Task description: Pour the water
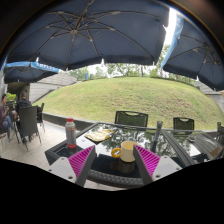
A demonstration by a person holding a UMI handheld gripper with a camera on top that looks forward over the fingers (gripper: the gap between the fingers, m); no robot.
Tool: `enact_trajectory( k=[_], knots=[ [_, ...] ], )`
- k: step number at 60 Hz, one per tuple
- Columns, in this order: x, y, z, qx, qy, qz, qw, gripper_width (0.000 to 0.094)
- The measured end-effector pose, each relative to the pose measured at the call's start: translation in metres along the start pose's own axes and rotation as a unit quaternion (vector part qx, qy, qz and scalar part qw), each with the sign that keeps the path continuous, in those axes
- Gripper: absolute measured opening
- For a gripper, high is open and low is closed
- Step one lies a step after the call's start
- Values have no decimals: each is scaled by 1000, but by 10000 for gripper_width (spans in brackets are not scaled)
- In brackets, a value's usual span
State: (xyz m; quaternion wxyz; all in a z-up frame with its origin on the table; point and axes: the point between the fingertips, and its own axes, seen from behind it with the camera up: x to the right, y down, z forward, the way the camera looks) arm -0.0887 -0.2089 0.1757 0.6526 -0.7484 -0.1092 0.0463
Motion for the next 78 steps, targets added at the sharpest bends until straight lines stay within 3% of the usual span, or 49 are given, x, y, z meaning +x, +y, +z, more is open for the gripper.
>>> enact_trajectory(
  k=[10, 21, 26, 38, 40, 43, 49, 55, 67, 78],
  knots=[
    [-105, 13, 76, -10, -85, 37, 996, 803],
    [-205, 15, 173, -13, -134, 51, 990, 803],
    [-236, 14, 219, -14, -137, 63, 988, 797],
    [-247, 6, 293, 16, -82, 19, 996, 794],
    [-248, 4, 299, 25, -78, 19, 996, 758],
    [-249, 7, 308, 32, -71, 10, 997, 519],
    [-247, 0, 318, 57, -59, 22, 996, 474],
    [-248, 0, 317, 62, -60, 33, 996, 340],
    [-246, -12, 311, 62, -91, 106, 988, 312],
    [-170, -89, 255, 145, -122, 292, 938, 314]
  ],
)
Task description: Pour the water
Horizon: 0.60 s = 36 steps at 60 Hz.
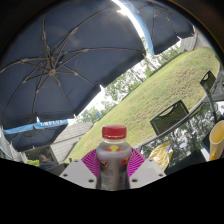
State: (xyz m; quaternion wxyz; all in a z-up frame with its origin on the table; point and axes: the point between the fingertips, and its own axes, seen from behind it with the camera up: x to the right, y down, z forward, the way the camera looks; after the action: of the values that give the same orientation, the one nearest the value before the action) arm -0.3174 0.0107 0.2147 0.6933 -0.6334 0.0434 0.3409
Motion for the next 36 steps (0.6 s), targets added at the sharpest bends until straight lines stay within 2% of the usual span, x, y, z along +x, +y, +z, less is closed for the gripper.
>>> enact_trajectory(
  k=[4, 10, 15, 16, 21, 32, 36],
  knots=[
    [24, -36, -18, 31, 6, 70, 997, 313],
    [92, -81, -53, 88, 54, 196, 975, 314],
    [141, -90, -68, 115, 89, 301, 943, 336],
    [156, -97, -78, 116, 93, 319, 936, 312],
    [180, -85, -77, 114, 107, 419, 894, 312],
    [207, -64, -77, 88, 86, 603, 788, 314],
    [209, -60, -74, 83, 77, 634, 765, 314]
  ],
)
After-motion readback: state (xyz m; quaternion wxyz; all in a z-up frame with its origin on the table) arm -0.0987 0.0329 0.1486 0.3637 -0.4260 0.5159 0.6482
